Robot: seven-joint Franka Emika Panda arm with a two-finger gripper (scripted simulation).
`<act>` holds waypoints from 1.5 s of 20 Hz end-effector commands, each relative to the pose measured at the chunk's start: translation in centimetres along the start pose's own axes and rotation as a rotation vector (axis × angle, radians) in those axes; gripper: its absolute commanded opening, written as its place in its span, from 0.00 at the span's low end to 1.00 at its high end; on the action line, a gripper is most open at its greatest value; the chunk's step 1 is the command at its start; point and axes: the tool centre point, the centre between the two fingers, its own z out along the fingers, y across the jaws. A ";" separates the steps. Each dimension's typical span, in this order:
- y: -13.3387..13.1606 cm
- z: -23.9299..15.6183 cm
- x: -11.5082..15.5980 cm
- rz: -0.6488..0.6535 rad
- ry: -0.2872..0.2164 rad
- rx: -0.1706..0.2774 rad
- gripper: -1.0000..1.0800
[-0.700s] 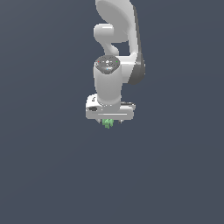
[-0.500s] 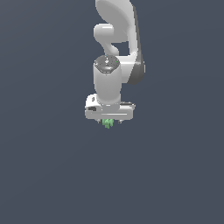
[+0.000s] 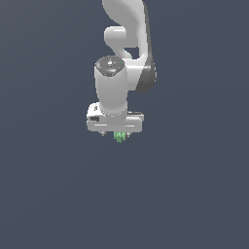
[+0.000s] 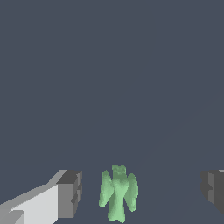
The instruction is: Pick up the object and move it to a goal position.
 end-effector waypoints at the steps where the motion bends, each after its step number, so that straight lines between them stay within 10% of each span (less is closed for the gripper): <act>1: -0.1 0.0 0.0 -0.001 0.000 0.000 0.96; 30: -0.9 8.0 -9.3 0.125 -0.025 0.003 0.96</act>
